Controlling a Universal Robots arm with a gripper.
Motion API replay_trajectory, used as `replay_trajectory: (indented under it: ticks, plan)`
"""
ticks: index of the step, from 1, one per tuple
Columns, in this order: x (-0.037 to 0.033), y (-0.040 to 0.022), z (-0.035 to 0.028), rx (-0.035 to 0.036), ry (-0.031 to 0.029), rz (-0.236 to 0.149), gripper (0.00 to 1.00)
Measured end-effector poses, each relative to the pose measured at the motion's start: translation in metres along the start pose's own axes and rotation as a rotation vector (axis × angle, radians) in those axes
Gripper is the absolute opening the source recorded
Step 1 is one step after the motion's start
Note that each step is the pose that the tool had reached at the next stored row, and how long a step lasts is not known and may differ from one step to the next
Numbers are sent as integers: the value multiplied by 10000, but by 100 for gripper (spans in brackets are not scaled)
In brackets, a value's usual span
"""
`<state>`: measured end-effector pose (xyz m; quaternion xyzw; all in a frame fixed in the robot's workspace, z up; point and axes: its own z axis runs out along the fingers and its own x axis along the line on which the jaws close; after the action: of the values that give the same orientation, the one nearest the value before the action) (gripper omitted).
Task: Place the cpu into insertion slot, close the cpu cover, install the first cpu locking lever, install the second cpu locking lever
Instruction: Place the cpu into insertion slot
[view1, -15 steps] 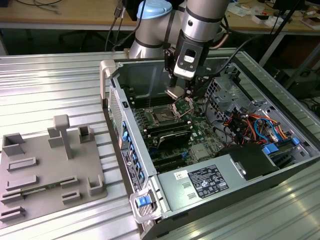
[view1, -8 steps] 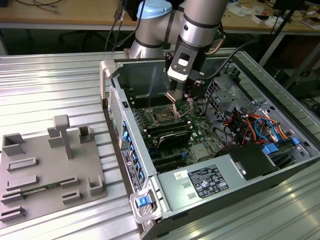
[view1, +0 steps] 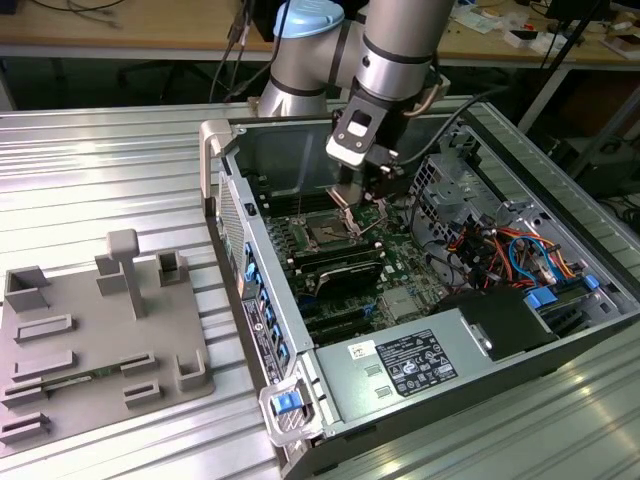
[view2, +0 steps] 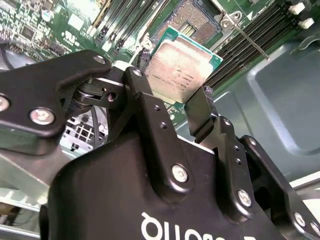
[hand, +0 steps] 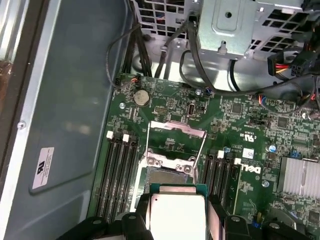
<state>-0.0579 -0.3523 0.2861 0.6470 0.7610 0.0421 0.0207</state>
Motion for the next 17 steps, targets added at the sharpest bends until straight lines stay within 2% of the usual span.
replay_trajectory:
  ticks: [3,6,12,17]
  plan:
    - [2,-8,35,-8,-28,323,54]
    - [15,-64,64,-8,-32,422,54]
    - [28,-68,143,-20,-79,953,54]
    - [49,-70,193,-24,-76,1131,54]
